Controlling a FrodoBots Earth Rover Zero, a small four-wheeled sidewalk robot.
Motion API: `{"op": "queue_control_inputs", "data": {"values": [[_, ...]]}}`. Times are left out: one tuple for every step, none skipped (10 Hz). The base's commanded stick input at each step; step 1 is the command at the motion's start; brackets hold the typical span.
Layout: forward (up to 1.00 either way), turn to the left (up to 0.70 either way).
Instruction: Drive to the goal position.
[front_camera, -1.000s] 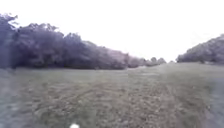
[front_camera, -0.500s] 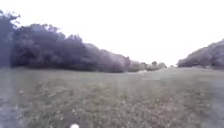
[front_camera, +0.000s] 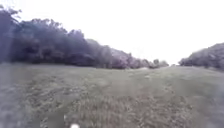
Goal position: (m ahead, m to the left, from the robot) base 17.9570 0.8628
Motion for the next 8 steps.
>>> {"op": "queue_control_inputs", "data": {"values": [[0.70,-0.15],[0.70,-0.23],[0.70,-0.07],[0.70,0.00],[0.70,0.00],[0.70,-0.06],[0.70,-0.15],[0.70,-0.27]]}}
